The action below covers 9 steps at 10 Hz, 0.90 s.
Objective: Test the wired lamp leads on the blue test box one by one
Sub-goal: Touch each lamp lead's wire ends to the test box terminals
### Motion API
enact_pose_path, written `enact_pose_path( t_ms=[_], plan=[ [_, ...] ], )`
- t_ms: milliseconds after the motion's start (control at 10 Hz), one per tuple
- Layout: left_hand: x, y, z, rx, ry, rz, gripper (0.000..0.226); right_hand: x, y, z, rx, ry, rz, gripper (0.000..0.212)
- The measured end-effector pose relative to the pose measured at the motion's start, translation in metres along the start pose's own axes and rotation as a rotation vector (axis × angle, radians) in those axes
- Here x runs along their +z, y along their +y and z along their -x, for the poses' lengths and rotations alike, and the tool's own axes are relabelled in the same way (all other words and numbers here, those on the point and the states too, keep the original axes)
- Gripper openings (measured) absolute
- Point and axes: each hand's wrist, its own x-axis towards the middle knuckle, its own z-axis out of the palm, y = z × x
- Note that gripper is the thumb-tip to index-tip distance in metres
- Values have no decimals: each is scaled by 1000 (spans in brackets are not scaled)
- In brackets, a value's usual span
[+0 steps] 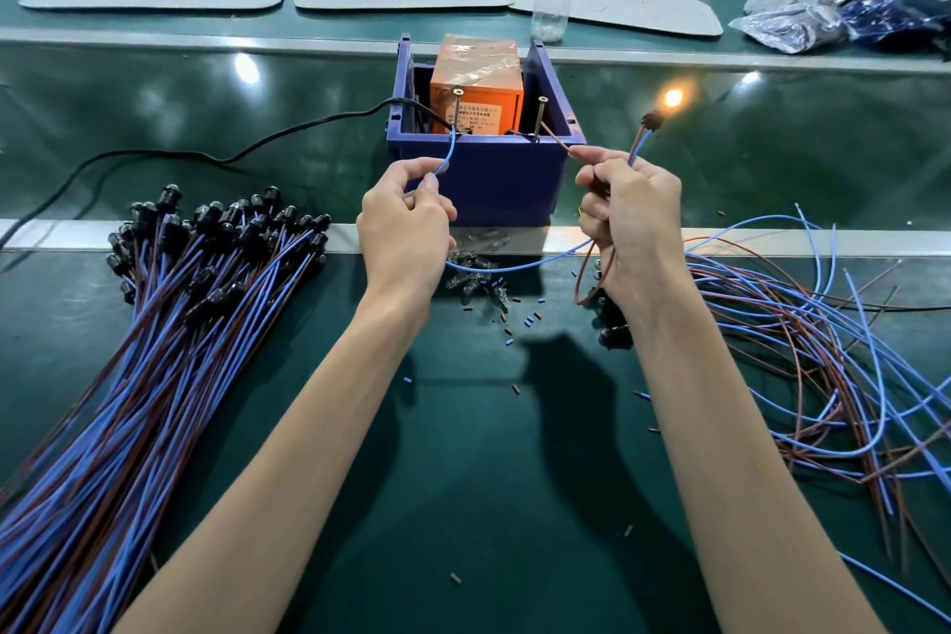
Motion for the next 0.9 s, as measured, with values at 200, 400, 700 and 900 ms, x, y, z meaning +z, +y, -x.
enact_pose_path(
  t_ms=[200, 400, 700, 900],
  plan=[
    [-1, 1, 0, 5, -4, -3, 24, -1, 0, -1, -2, -3, 7, 30],
    [0, 0, 0, 11, -19, -8, 24, -1, -1, 1, -3, -2, 14, 30],
    [1, -1, -1, 15, -24, -18, 25, 1, 1, 1, -102, 18, 231, 33],
    [2, -3, -2, 9, -30, -15, 25, 0, 5, -1, -308, 41, 591, 33]
  ],
)
